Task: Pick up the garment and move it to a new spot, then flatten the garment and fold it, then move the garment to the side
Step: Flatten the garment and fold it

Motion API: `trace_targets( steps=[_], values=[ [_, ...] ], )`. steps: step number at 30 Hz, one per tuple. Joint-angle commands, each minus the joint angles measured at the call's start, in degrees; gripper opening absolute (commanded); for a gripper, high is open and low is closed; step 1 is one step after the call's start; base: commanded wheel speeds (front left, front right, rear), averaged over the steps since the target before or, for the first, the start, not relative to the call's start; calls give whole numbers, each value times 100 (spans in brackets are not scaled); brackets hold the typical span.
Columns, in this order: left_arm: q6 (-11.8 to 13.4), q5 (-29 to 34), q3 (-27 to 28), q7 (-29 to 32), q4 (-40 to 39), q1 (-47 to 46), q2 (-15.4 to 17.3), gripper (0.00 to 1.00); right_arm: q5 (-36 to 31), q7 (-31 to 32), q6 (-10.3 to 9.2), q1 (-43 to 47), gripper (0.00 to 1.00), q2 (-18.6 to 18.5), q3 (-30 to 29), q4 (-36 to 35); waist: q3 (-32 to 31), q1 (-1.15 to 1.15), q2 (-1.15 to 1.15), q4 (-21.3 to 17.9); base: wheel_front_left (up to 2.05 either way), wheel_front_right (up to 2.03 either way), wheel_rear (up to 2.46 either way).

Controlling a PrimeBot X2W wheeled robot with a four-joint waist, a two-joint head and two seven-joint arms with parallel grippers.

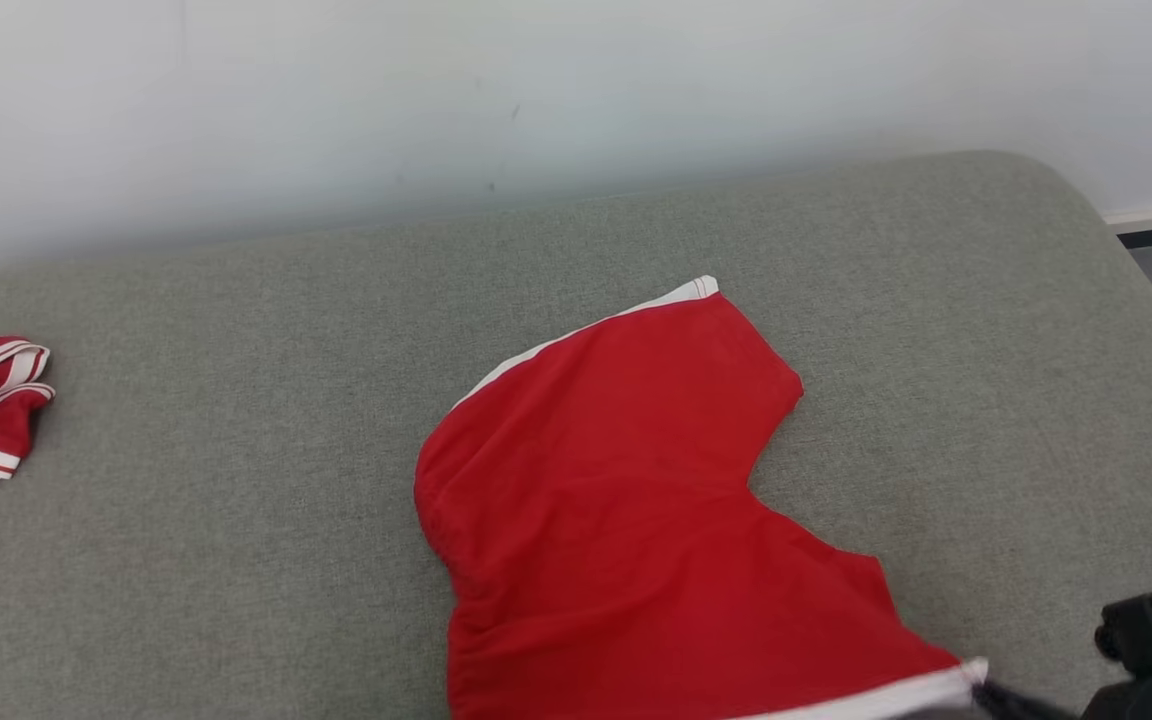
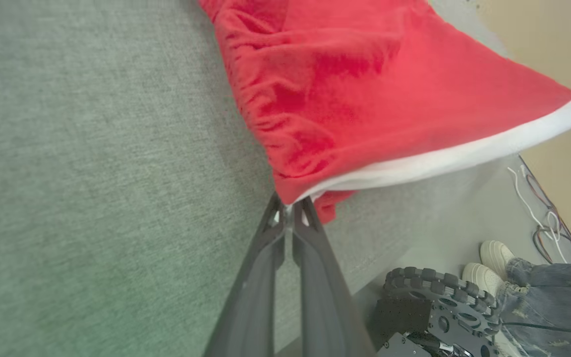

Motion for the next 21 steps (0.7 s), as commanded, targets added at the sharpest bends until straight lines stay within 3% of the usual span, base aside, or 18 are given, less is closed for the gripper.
trace_targets(
  steps=[1, 8, 21],
  values=[
    [16, -5, 33, 5, -96, -52, -16, 0, -161, -163, 6, -253, 0, -37, -59, -67, 11, 0, 0, 18, 0, 0, 0],
    [104, -24, 71, 185, -296, -391, -167, 0, -518, -720, 6, -1029, 0, -301, 121, 236, 65, 0, 0, 111, 0, 0, 0],
    [204, -359, 447, 494, -460, -1365, -633, 0, -918, -1845, 6, -2890, 0, -606, 781, 1666, 370, 0, 0, 556, 0, 0, 0]
  ],
)
